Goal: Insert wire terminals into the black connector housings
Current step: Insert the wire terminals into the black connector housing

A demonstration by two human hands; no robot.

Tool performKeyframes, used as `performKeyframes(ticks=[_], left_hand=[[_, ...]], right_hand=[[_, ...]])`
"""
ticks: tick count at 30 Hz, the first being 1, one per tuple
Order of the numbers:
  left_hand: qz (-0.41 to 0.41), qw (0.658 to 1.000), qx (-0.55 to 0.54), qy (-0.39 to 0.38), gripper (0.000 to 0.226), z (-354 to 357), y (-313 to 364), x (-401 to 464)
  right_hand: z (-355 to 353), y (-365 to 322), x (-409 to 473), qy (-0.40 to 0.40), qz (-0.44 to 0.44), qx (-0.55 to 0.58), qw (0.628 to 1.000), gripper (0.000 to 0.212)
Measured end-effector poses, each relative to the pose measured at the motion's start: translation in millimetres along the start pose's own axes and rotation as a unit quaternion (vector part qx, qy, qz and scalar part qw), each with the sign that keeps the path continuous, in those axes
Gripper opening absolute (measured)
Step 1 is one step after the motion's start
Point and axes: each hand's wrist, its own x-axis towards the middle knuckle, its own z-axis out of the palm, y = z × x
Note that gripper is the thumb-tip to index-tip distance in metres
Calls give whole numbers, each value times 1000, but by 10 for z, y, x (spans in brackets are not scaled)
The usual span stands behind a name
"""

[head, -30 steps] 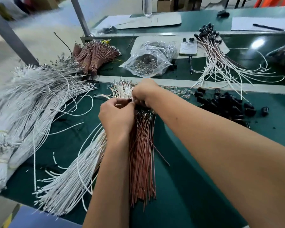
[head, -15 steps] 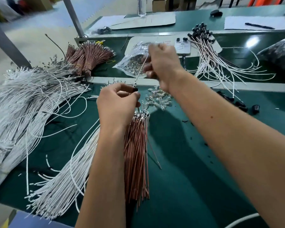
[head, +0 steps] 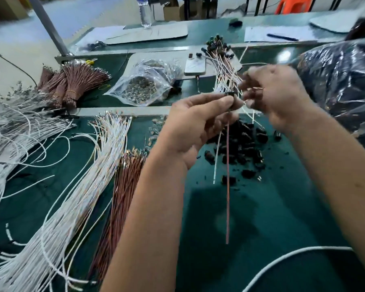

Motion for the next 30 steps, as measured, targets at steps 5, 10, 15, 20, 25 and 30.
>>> performKeyframes(ticks=[5, 10, 15, 20, 25, 30], left_hand=[[-20, 995, -101, 16, 24, 151, -304, 221], [-20, 990, -137, 11, 13, 169, -441, 273], [-25, 990, -135, 18, 11, 99, -486, 269], [28, 997, -2, 68, 11, -65, -605, 200], [76, 992, 99, 25, 18, -176, -717, 88], [82, 986, 144, -10, 22, -248, -718, 68]], right_hand=[[-298, 417, -564, -164, 36, -116, 979, 23], [-307, 522, -777, -220, 5, -94, 971, 14], [-309, 657, -777, -183, 17, -23, 983, 13], [-364, 723, -736, -107, -5, 81, 991, 17], [-392, 706, -730, -63, -32, 150, 986, 16], [-391, 668, -745, -27, -76, 151, 985, 18]])
